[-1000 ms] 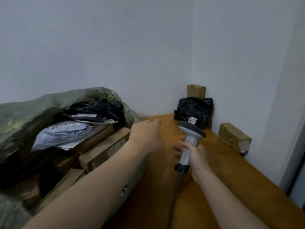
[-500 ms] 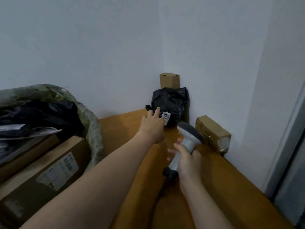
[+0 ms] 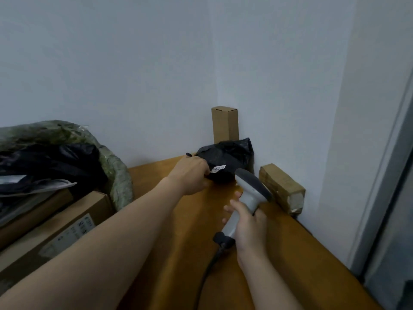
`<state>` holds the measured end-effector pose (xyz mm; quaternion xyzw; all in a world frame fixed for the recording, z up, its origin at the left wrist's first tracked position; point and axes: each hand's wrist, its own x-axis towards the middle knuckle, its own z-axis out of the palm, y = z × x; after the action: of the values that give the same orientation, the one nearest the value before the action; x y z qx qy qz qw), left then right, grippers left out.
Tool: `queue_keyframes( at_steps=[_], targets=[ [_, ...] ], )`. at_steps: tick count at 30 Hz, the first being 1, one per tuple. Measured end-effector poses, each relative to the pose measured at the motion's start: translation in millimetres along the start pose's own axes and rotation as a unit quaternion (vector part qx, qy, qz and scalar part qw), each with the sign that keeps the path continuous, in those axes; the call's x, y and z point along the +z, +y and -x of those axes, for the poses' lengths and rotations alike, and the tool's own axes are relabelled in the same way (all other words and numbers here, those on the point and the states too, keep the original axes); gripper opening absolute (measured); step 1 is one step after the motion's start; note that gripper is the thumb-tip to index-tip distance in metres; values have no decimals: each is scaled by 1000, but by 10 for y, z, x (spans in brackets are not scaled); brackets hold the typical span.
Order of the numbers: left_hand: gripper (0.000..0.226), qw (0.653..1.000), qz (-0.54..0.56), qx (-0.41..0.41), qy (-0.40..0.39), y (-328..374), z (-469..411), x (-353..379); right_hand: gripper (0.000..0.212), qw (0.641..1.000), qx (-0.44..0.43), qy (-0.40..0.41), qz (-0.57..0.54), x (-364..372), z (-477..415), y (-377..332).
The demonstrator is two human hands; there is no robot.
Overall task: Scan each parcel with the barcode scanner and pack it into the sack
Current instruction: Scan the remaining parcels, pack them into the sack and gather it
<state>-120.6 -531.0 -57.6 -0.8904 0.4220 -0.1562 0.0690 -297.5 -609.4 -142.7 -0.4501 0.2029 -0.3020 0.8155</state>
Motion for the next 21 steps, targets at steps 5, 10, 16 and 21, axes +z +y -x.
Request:
queue_keyframes(
  at_steps=[5, 10, 16, 21],
  targets=[
    [29, 998, 4, 37, 49, -17, 453, -329, 24, 999, -36, -12, 25, 11, 143, -99],
    [30, 997, 13, 75, 9, -87, 1119, -679, 28, 996, -65, -35, 43, 38, 421, -270],
    [24, 994, 55, 96, 16, -154, 1792, -1075, 17, 990, -67, -87, 87, 57, 713, -388],
    [29, 994, 78, 68, 19, 37, 2111, -1077, 15, 987, 36, -88, 133, 73, 874, -325]
  ],
)
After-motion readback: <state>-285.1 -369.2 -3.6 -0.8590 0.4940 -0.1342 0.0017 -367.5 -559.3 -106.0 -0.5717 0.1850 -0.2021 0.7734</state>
